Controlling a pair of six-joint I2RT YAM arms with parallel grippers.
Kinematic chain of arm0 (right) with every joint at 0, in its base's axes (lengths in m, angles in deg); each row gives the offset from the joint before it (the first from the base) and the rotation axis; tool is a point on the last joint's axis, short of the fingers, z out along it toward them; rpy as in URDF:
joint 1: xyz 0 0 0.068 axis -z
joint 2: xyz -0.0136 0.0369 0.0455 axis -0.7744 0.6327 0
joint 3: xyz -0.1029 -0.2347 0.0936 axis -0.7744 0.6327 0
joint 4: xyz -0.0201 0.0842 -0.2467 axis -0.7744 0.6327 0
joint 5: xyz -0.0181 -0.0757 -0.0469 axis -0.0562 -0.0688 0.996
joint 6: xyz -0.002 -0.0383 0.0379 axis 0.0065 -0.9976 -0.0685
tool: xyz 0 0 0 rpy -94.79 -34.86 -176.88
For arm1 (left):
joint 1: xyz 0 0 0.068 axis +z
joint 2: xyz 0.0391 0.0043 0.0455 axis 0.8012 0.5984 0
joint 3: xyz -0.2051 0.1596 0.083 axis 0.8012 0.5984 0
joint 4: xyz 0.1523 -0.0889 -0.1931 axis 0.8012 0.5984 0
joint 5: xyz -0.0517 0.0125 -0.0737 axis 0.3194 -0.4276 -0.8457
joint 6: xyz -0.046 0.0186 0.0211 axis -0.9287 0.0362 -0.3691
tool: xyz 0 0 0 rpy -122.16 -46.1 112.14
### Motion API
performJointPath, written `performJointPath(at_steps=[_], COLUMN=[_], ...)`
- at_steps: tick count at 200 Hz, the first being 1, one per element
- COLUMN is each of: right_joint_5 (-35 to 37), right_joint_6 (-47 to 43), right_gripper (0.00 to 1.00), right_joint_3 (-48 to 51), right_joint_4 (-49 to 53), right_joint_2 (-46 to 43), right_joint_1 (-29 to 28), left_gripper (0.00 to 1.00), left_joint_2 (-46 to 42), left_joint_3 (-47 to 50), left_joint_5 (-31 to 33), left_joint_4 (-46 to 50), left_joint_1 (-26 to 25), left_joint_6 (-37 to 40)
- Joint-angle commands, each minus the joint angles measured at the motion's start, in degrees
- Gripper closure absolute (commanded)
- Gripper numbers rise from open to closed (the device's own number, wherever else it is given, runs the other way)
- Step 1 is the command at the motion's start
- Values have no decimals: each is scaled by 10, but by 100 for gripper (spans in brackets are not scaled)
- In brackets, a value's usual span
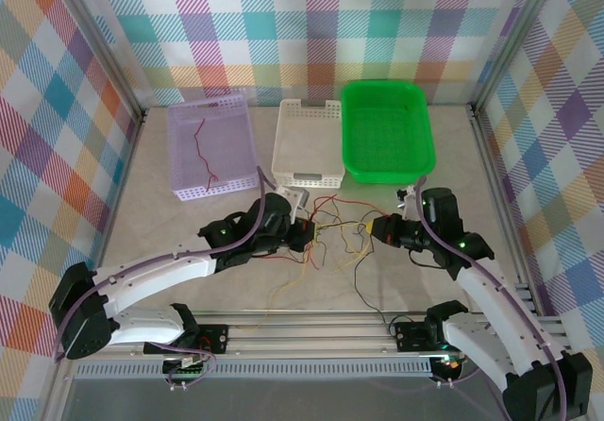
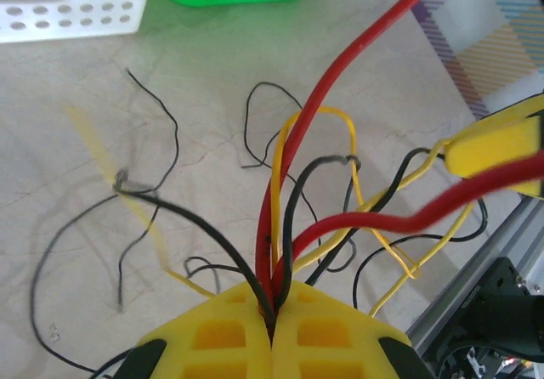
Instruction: Untangle the cables
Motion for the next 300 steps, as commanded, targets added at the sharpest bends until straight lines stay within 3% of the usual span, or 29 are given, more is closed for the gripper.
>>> performJointPath(at_steps=[1, 40, 59, 75, 99, 129, 140, 168, 200, 254, 300], right_joint_5=[154, 146, 106, 16, -140, -159, -164, -111, -37, 58, 112], right_joint_6=[-5, 5, 5, -2, 39, 39, 51, 60, 53, 41, 59], right_gripper=[100, 100, 100, 100, 100, 65, 57, 49, 50, 61, 61], right_joint_3=[-7, -9, -3, 6, 51, 55, 65, 83, 79, 79, 119], right_joint_4=[64, 52, 28, -20, -168, -226, -262, -339, -399, -431, -514], right_joint_2=[18, 46, 50, 43, 7, -15, -12, 9, 52, 110, 81], right_joint_1=[47, 98, 108, 108, 102, 32, 2, -99, -184, -209, -209], left_gripper=[100, 100, 100, 100, 100, 100, 100, 100, 100, 100, 100], left_joint_2=[-55, -95, -102, -105, -102, -99, -95, -69, -32, -8, 3], left_joint_3=[18, 9, 9, 12, 20, 26, 25, 9, -17, -49, -46], left_joint_5=[82, 64, 54, 45, 4, -32, -36, -42, -42, -39, -36], left_joint_4=[128, 170, 178, 172, 130, 59, 43, -17, -56, -78, -71], left_joint_1=[53, 89, 96, 97, 97, 96, 94, 79, 47, 13, 1], left_joint_6=[13, 31, 35, 28, -3, -59, -81, -113, -133, -143, -139])
